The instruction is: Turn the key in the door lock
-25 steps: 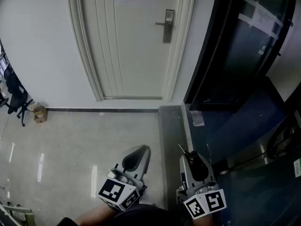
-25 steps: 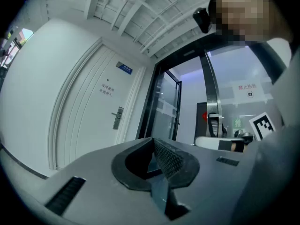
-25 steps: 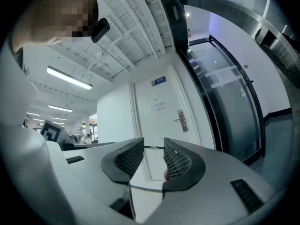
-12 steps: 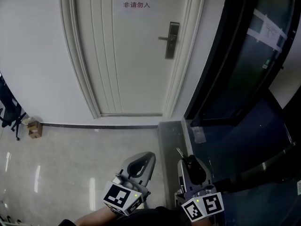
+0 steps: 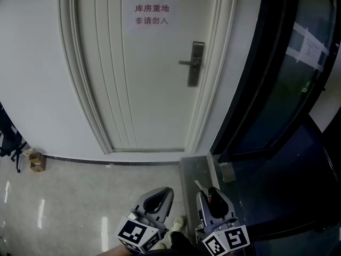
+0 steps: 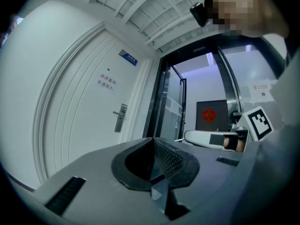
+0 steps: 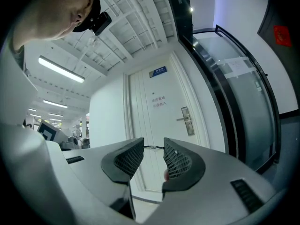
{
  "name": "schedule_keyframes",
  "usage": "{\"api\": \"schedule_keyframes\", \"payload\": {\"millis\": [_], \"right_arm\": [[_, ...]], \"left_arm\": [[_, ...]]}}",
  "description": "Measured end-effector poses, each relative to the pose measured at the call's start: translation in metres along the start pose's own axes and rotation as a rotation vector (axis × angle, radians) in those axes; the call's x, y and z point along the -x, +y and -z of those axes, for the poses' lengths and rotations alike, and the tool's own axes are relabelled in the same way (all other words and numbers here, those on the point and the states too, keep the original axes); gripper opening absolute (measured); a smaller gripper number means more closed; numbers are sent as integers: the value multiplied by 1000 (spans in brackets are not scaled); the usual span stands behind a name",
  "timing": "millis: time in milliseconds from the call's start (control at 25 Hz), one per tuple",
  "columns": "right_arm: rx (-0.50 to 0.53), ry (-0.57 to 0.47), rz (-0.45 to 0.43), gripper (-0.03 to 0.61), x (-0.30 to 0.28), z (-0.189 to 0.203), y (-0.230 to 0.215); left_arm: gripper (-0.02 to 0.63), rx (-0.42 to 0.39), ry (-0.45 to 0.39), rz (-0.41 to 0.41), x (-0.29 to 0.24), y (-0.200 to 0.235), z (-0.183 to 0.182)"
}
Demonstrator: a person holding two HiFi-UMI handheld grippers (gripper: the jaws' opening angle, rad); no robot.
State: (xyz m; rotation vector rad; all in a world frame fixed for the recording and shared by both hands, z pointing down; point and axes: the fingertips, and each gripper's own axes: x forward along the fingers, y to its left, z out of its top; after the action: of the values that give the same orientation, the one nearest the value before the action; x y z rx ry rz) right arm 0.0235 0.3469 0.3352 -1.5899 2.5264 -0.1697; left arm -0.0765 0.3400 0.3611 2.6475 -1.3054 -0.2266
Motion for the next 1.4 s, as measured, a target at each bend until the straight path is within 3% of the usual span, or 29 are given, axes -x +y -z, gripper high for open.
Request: {"api": "schedule_keyframes", "payload": {"millis": [320, 760, 960, 1400], "right_arm": [[-4, 6, -58, 133, -88, -13, -52], [40, -6, -79, 133, -192, -37, -171], [56, -8, -88, 133, -233, -40, -203], [68, -99, 0, 133, -352, -57, -260]], "left_arm": [[18, -13, 7, -36, -85, 41, -14], [18, -20, -23, -96, -222, 83, -29], [18, -23, -21, -95, -269, 96, -34], [18, -24, -15, -46, -358, 155, -37]]}}
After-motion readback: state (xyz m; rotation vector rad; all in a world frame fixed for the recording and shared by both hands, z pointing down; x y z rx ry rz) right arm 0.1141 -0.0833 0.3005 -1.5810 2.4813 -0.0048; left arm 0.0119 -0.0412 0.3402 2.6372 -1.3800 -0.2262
